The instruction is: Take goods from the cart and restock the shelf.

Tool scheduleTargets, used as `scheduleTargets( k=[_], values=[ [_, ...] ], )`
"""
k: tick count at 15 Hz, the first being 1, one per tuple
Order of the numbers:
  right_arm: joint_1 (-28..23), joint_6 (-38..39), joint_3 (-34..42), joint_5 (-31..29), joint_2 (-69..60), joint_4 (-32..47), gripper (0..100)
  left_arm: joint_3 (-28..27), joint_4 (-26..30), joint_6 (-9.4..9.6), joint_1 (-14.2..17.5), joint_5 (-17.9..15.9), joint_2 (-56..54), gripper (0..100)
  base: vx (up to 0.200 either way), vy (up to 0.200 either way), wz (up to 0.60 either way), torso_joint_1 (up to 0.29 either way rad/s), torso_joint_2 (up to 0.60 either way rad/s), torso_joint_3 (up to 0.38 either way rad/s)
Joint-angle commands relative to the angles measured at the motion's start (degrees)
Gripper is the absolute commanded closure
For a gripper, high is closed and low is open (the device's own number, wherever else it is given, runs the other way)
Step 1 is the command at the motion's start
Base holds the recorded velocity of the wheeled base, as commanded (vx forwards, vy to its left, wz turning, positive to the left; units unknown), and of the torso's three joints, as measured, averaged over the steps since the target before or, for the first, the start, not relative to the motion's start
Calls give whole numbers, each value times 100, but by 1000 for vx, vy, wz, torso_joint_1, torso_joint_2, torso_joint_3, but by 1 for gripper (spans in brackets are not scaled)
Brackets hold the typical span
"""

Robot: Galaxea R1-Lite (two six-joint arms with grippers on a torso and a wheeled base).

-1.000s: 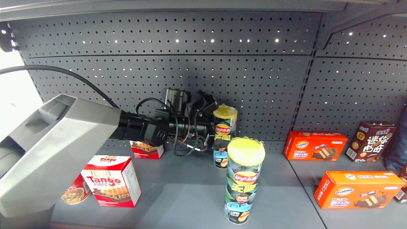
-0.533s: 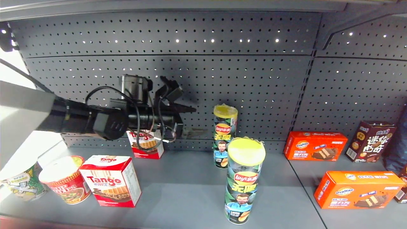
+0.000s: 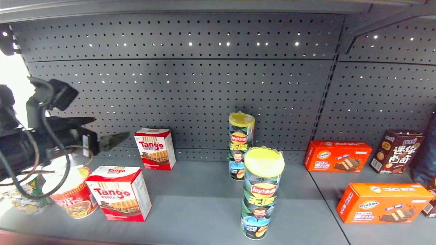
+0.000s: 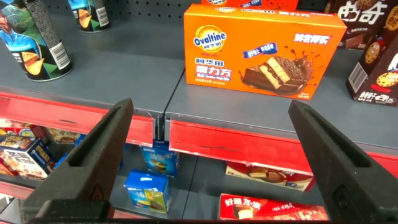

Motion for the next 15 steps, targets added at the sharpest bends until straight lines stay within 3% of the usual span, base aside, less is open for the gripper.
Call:
scheduleTargets(
  k=[1,4,5,7,8,15],
  values=[
    [7,-2,-1,0,9,0,0,1505,-946,-926,273,1361,-1647,0,0,0,0,0,0,0],
    [7,-2,-1,0,9,0,0,1971,-981,-926,247,1378,-1972,0,0,0,0,0,0,0],
    [7,-2,-1,0,9,0,0,1936,-990,-944,71,1387,-1972,0,0,0,0,0,0,0],
    [7,-2,-1,0,9,0,0,1910,-999,-1252,-17,1378,-1990,0,0,0,0,0,0,0],
    [7,-2,-1,0,9,0,0,1927,-999,-1296,-34,1378,-1990,0,0,0,0,0,0,0],
    [7,-2,7,0,9,0,0,1831,-999,-1340,-131,1370,-1919,0,0,0,0,0,0,0]
  ],
)
